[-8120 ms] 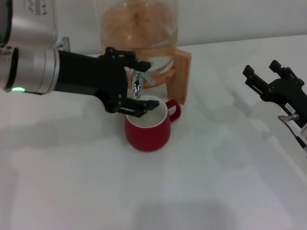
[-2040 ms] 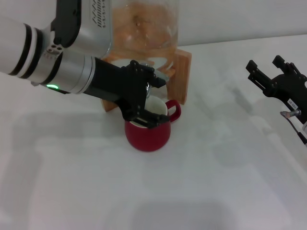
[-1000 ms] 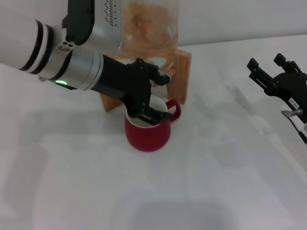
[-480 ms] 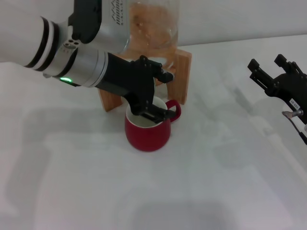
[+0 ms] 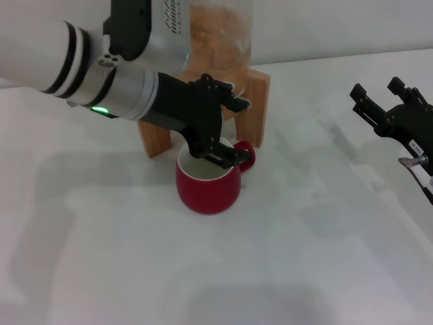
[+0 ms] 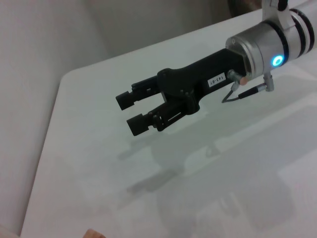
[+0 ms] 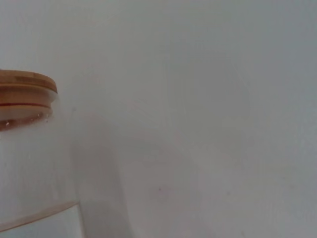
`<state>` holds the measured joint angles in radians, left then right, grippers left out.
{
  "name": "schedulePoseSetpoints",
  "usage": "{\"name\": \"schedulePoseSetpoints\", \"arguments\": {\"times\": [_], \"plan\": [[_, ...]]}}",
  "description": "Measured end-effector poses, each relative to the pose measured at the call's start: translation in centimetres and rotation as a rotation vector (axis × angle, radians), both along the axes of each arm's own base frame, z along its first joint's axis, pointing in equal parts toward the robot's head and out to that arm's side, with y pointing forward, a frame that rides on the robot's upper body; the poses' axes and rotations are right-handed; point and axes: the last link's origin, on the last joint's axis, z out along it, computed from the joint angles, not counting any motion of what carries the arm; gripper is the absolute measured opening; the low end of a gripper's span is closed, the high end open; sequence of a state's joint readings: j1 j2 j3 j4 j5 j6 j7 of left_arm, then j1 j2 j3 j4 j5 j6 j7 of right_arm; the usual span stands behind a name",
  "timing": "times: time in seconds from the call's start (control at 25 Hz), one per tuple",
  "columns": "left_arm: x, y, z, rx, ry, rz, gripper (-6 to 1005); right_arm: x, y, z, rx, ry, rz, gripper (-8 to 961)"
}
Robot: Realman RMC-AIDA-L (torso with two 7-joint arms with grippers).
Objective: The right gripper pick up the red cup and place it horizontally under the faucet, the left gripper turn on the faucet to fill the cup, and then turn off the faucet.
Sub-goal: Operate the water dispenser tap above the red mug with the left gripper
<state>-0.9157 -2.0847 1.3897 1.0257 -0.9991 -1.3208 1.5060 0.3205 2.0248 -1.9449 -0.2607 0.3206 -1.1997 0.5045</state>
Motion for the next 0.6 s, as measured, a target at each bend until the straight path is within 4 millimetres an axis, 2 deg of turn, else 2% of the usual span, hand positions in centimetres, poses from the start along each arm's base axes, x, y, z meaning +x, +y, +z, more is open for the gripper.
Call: {"name": "schedulePoseSetpoints", "arguments": {"times": [0.6], "plan": [[0.33,-0.02,-0.49,0.009,0.008,-0.020,818,0.04,-0.05,0.00,0.000,-0.001,-0.001,861]]}}
